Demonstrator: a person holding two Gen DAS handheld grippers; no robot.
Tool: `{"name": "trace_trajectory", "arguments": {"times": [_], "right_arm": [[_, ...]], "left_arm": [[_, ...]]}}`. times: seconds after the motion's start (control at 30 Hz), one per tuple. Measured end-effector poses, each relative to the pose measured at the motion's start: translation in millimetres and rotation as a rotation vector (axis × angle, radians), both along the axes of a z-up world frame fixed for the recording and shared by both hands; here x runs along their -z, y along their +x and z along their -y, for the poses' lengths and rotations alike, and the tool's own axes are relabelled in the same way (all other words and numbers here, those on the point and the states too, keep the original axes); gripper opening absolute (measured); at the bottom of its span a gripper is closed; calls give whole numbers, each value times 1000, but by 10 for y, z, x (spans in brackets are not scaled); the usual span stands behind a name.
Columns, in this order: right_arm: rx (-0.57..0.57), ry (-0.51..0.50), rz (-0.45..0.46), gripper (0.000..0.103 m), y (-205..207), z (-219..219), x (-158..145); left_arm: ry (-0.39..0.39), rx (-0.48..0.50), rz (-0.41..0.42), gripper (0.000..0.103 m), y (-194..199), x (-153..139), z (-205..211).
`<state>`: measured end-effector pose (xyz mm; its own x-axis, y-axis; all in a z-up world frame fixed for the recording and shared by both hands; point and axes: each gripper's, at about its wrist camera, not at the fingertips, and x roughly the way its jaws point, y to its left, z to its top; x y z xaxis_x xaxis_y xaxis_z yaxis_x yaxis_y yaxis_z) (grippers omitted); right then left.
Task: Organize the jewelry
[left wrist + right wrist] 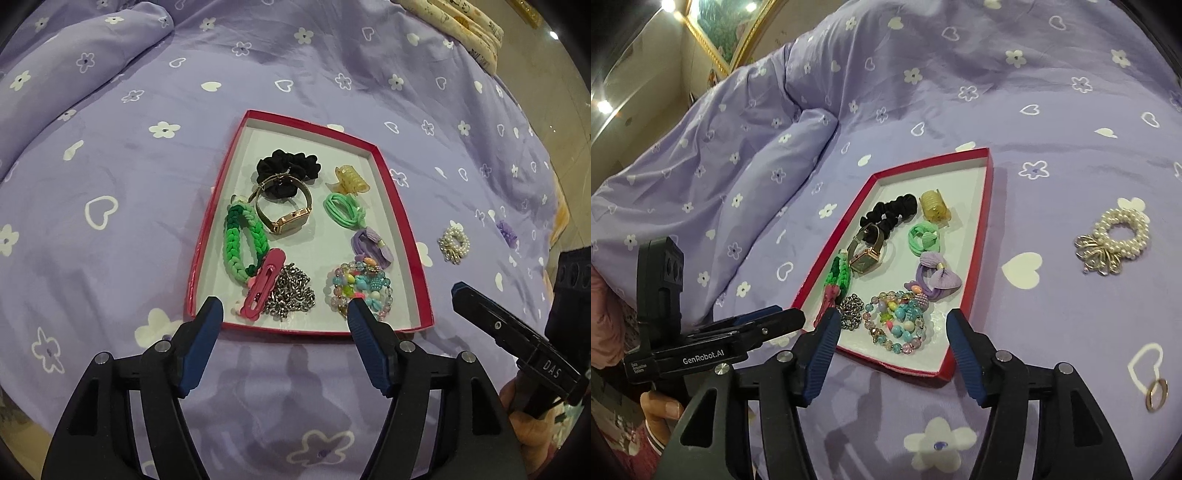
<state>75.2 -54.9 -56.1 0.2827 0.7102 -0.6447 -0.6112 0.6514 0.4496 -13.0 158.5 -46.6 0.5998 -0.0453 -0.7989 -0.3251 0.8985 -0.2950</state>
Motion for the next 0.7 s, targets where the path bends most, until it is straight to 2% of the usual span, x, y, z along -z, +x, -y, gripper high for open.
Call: {"name": "trace_trajectory", "arguments": {"times": [0.17,0.23,0.3,0.43,0.47,0.57,0.7], "right_arm": [[35,19,1,62,-69,108,38],[38,18,4,62,-107,134,53],[42,18,2,62,-152,157,78],[40,15,3,66,-233,190,109],[40,12,8,69,-259,197,110],[45,18,22,85,-333,237,93],[60,8,87,89,-449,282,25]], "left_arm": [[17,-22,5,70,-130,-8,53],[33,-27,4,73,-183,-7,90],[54,-33,0,81,-236,1,122],[64,-54,-13,84,-352,23,124],[58,-57,-11,84,-380,26,125],[54,-66,-3,85,-464,31,138],[78,-75,11,86,-545,-8,189]]}}
